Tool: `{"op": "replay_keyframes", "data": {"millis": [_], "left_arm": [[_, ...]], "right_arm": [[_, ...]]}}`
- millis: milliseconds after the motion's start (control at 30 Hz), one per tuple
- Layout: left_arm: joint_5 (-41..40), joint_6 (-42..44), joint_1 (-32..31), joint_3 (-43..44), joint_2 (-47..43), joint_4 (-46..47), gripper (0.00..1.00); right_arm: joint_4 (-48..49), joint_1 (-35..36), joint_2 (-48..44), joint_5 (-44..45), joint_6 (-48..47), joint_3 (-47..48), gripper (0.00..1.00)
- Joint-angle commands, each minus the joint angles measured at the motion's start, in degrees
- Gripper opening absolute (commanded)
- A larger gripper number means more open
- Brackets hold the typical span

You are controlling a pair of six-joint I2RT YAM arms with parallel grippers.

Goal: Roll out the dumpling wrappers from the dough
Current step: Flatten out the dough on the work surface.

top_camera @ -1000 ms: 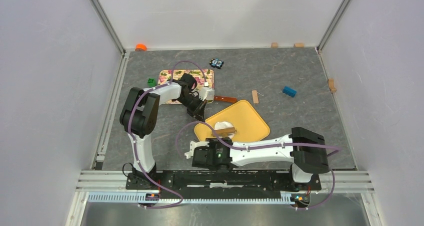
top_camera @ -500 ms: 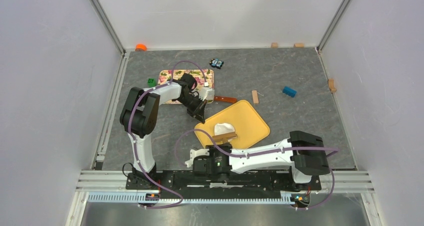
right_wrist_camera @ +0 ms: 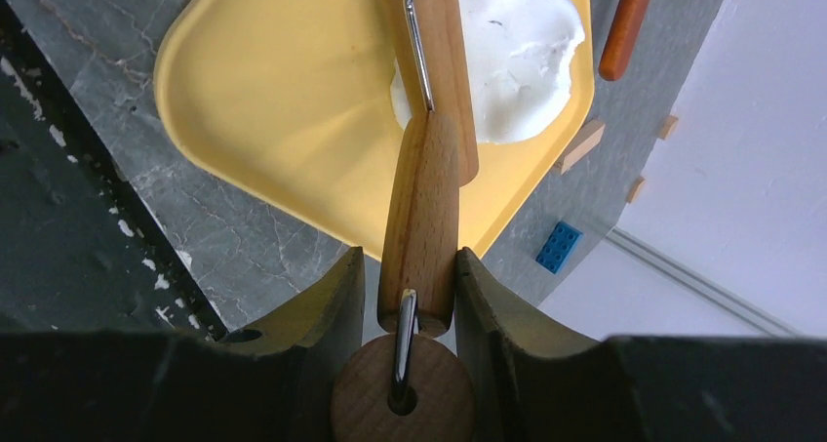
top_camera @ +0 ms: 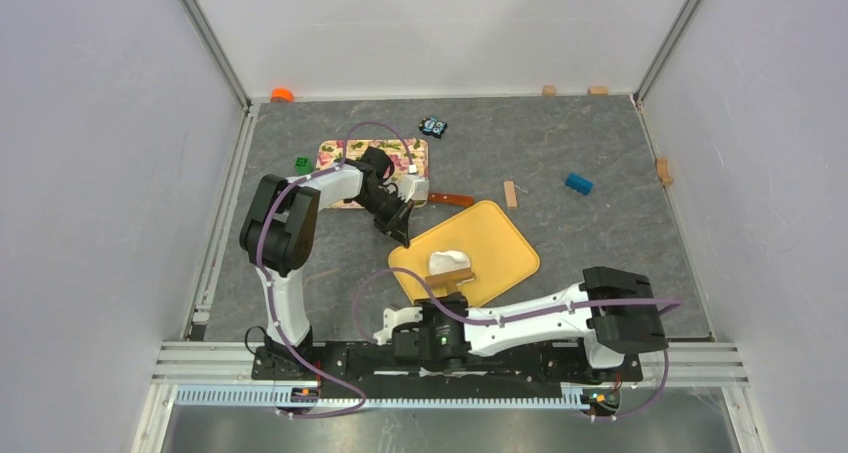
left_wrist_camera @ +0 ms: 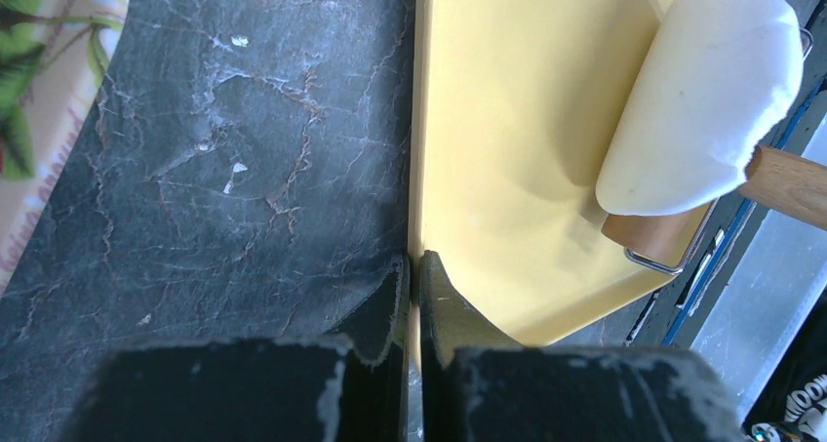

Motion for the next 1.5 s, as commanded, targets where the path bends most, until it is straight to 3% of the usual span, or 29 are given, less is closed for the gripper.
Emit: {"op": "replay_keyframes", "data": {"millis": [0,200,467,800,1100,1367,1467], "left_arm": [[-6.63,-0.17,0.16,-1.21,3.33,-0.14,0.02],[-6.68,-0.22,0.19,-1.21,3.32,-0.16,0.02],[-6.57,-0.1,0.12,-1.21,3.29,-0.15,0.02],[-6.72,-0.3,0.17,-1.12,3.42,-0.16,0.02],[-6.63,-0.19,0.19,-1.2,3.41,-0.16,0.02],[-6.81,-0.36,0.12,-1.12,3.49,-0.16,0.02],[-6.82,-0.36,0.13,-1.12,3.49,-0.16,0.02]], "right_arm": [[1.5,-0.57,1.6,-20.07,4.64,-4.2,0.0],[4.47,-4.95,3.73,-19.49,-1.14,-1.42,0.0],[-0.54,2.59,0.96,-22.93,10.4,-4.27,0.0],[6.07,-5.0,2.01,-15.72,0.77,-2.99,0.0],[-0.48,2.52,1.5,-19.91,12.59,-4.58,0.0],[4.64,-3.73,1.94,-16.6,3.52,-4.84,0.0],[3.69,-3.95,1.55,-16.23,4.06,-3.65,0.0]]}}
